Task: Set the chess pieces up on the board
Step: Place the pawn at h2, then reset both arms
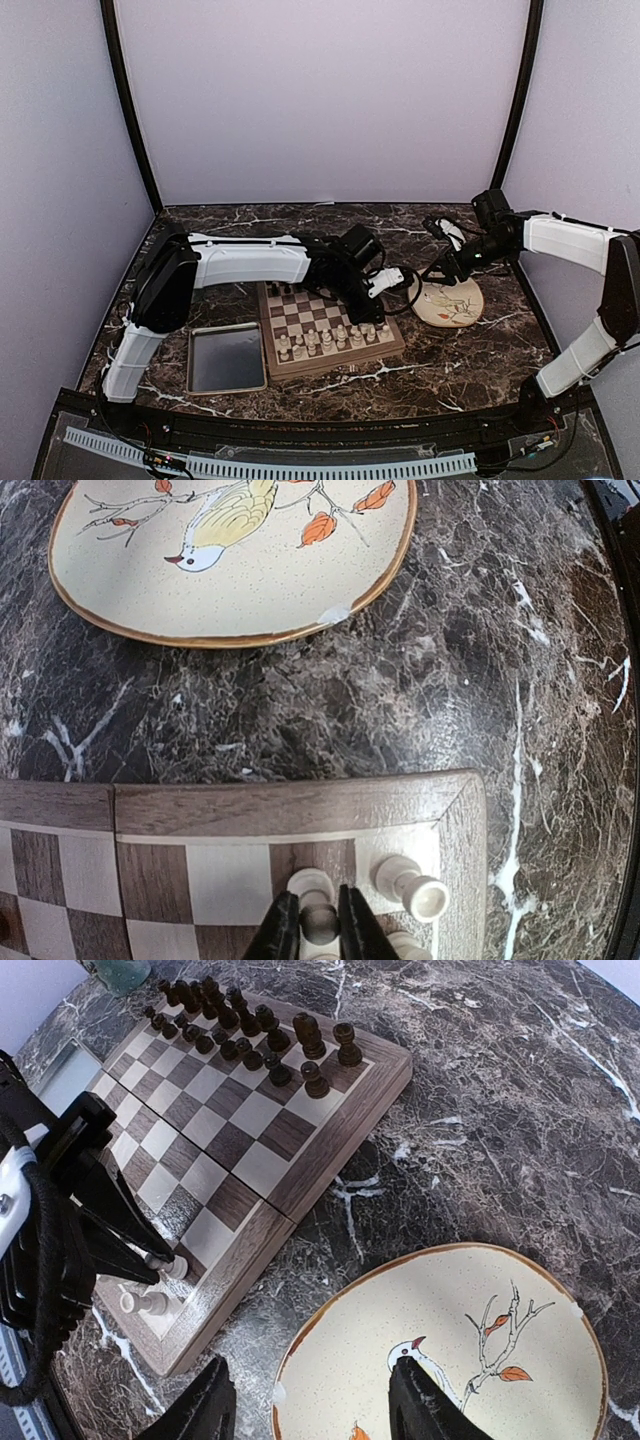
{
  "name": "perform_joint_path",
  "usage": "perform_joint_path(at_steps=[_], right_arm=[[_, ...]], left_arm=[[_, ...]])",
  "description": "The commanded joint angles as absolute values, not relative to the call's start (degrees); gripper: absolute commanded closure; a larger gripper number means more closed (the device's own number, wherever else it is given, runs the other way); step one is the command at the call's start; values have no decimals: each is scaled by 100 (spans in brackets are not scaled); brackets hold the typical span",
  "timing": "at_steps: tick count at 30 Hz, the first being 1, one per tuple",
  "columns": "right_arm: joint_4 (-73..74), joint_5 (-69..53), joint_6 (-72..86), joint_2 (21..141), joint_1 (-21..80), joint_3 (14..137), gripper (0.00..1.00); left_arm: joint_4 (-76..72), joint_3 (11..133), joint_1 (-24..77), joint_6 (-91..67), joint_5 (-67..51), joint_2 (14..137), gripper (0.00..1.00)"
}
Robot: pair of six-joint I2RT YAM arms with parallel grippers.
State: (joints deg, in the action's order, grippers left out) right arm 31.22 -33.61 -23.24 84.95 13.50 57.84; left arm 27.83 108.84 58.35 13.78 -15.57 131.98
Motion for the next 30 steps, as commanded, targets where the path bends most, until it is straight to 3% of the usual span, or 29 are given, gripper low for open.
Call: perform_joint_path(at_steps=[1,13,25,28,30], right_arm=[[3040,-3454,-2329,8444,1361,5757,47],[3452,-3510,-2391,8389,1358,6276,47],[3263,-2657,-2067,7616,1336,7469,45],[2917,-2046,-1755,7353,1256,7419,39],[2681,-1618,-1253,7278,1109,7393,30]], left_arm=[[2976,11046,5854,1385,-1549,13192,82],[3320,11743,5854,1273,-1467,12992,69],[3564,11421,5248,925,-104,11284,64],[3338,10716,4897,687,494,10609,60],[3052,10088,4710,631,947,10048,54]])
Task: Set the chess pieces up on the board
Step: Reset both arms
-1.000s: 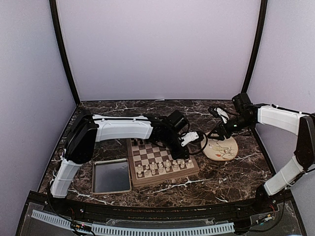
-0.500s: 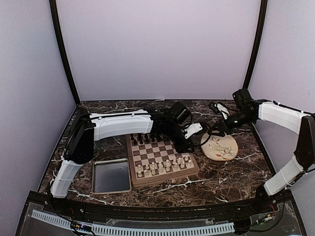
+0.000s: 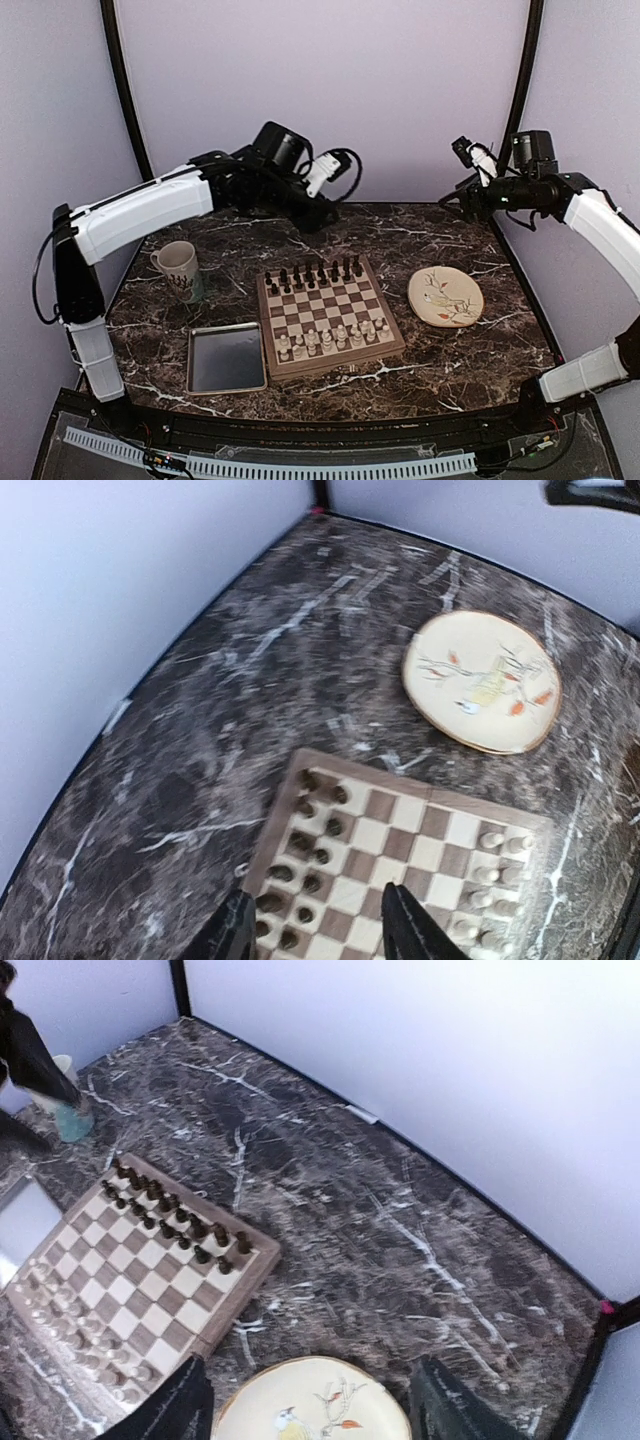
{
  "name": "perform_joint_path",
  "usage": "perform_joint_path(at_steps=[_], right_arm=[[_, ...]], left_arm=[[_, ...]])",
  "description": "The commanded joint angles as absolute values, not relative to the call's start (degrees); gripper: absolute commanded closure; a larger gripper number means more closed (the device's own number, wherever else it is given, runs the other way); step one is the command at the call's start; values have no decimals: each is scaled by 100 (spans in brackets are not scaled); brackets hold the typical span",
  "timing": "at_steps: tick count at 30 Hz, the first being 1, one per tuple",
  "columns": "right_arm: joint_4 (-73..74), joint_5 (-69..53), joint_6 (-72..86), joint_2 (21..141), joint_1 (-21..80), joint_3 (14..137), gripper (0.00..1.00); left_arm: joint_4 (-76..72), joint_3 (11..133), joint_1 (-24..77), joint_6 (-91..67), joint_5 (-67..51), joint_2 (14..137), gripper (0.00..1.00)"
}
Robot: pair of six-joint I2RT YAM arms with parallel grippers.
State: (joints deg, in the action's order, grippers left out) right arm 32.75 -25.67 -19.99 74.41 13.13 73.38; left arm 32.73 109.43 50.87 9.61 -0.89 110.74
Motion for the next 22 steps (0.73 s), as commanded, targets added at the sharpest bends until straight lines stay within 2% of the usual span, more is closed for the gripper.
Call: perform_joint_path(at_steps=[1,2,3,5,8,12,17,22], right_arm=[[2682,-1539,-1083,7247,958,7418,24],[2667,-1574,-960,7197,831,7422,17],[2571,-1613,-808,7120,700,7377,2],[2245,-1458,-372,6892,547,7203,0],[1807,-1195,5,6601,502,6912,0],[1405,-951,401,6461,352,6641,0],[1407,-1169,403,6522,197,6645,0],[1354,-1754,427,6641,34,6644,0]], left_arm=[[2897,9794,4652,601,1183,9767,50],[2704,9455,4604,598,1415,9476,46],[2501,9008,4577,593,1656,9211,40],[2112,8407,4522,452,2286,8598,25],[1772,7715,4341,-175,2859,8001,10],[1442,6859,4069,-1095,3134,7315,2],[1042,6087,4027,-1417,3193,6831,1],[950,5956,4032,-1476,3233,6765,1]])
